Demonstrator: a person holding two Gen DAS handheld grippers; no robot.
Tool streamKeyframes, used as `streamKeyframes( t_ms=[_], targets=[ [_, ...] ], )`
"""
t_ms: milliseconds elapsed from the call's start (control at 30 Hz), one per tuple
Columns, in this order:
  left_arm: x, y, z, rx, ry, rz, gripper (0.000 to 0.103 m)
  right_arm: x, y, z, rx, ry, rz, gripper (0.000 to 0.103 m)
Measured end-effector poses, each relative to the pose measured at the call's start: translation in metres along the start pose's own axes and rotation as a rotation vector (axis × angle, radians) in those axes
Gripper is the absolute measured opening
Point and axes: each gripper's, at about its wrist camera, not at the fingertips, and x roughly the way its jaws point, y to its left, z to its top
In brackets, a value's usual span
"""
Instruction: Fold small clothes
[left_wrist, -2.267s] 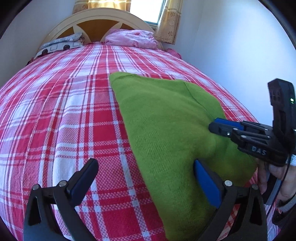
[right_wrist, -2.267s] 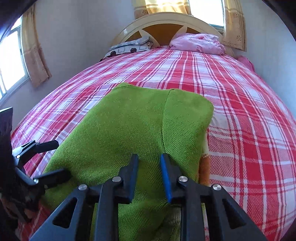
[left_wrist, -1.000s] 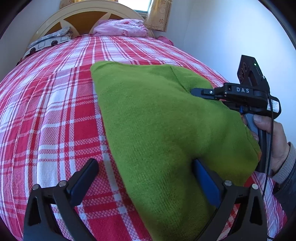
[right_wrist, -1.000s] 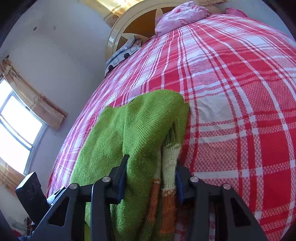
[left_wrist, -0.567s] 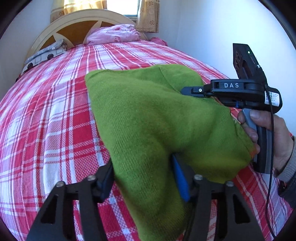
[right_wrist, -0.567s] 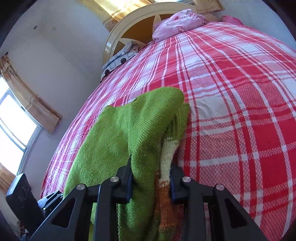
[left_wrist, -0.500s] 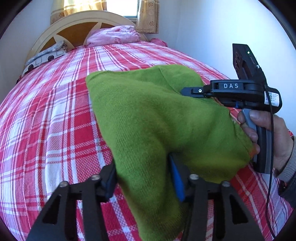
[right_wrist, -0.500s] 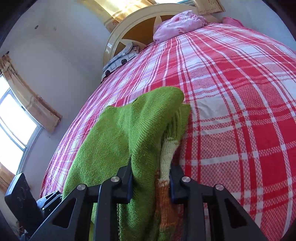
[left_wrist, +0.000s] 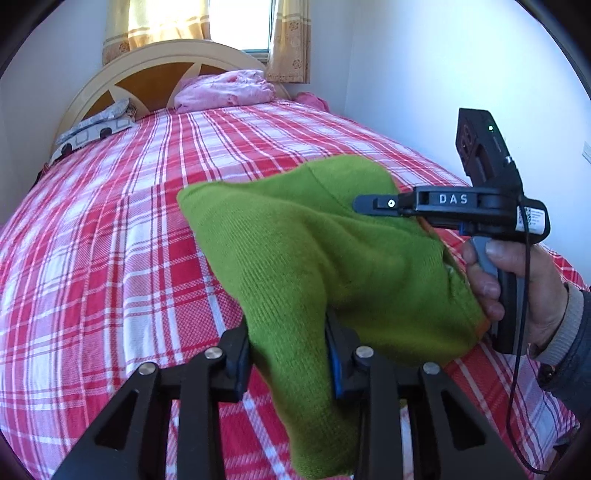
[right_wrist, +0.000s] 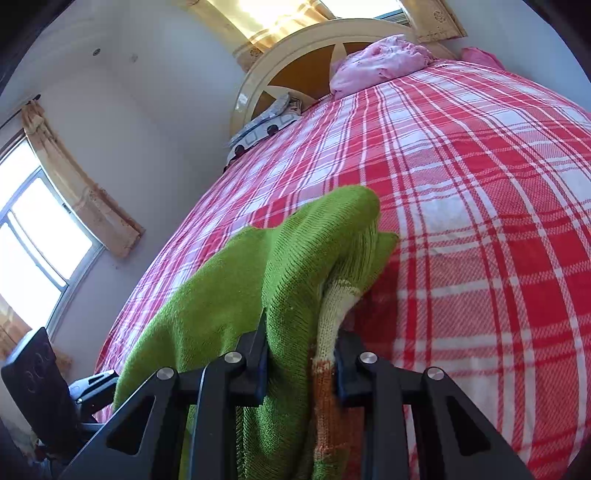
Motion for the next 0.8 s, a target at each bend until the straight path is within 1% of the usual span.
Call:
streamKeyframes(
  t_ms=[133,267,467,800],
  targets=[
    [-0.015,-0.002,-0.005,0.013,-0.010,0.011,0.034,-0.008,0.011,-0.010,-0.002,-0.002,0.027,0.027],
    [-0.027,-0.001,-0.011,0.016,-0.002,0.027,0.033,-0.013,0.023,-0.020,-0.006,0.000,0.045,0.027],
    [-0.054,0.007,-0.025,-0.005,-0.026,0.041,0.033,-0.018,0.048,-0.034,-0.022,-0.004,0.093,0.027],
    [-0.098,0.028,-0.051,-0.058,-0.071,0.091,0.033,-0.015,0.100,-0.051,-0.063,0.006,0.166,0.027]
  ],
)
